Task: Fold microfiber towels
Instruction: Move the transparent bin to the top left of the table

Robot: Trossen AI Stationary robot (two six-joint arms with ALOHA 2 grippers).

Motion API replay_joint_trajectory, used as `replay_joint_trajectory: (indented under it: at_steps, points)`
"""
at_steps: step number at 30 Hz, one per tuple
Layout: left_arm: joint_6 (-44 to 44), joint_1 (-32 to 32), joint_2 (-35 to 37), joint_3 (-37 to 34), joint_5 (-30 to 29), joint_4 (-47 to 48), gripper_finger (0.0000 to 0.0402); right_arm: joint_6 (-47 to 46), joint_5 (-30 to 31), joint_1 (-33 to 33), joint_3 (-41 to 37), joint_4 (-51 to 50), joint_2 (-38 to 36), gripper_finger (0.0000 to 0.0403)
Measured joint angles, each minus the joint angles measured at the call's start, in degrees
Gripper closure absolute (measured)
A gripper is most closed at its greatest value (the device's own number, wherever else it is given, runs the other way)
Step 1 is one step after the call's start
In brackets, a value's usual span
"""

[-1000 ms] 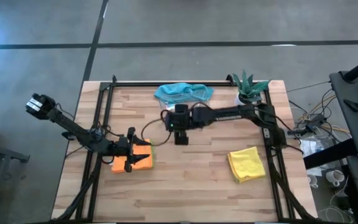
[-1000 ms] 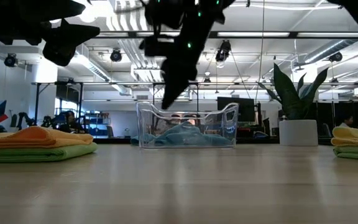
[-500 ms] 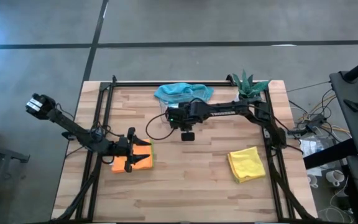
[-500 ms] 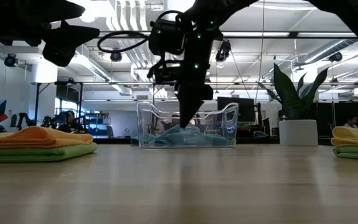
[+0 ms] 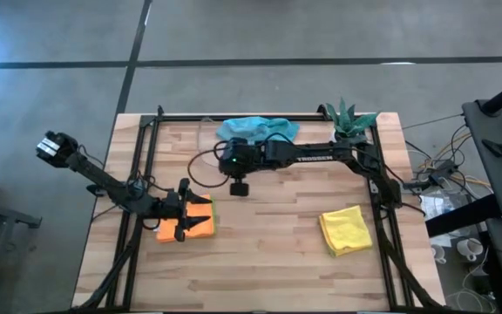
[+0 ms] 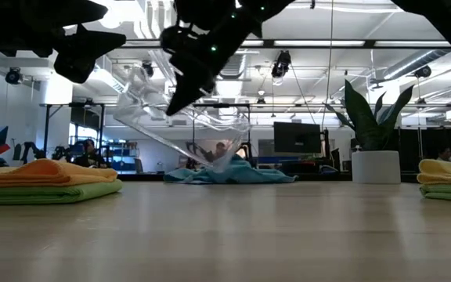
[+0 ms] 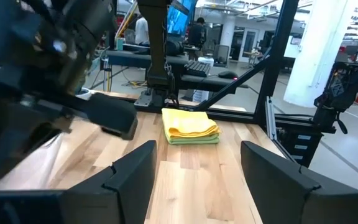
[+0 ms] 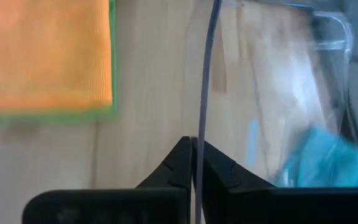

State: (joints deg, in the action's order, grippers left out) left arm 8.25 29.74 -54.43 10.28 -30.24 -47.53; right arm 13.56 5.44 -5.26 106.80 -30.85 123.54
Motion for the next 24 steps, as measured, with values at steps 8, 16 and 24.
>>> replay_joint_trajectory:
  at_steps: [8,16,24]
  points:
    - [-0.13,0.00,-0.11,0.07,-0.02,-0.66,0.0182,0.32,-2.77,-0.02,7.12,9.86,9.73,0.0394]
    - [-0.15,0.00,-0.14,0.07,-0.02,-1.08,0.0182,-0.42,-3.06,-0.33,27.52,5.74,22.33,0.0394]
    - [-1.34,0.00,-0.39,0.07,0.02,-1.14,0.0182,-7.73,-6.90,-1.03,22.45,9.08,22.08,0.0393]
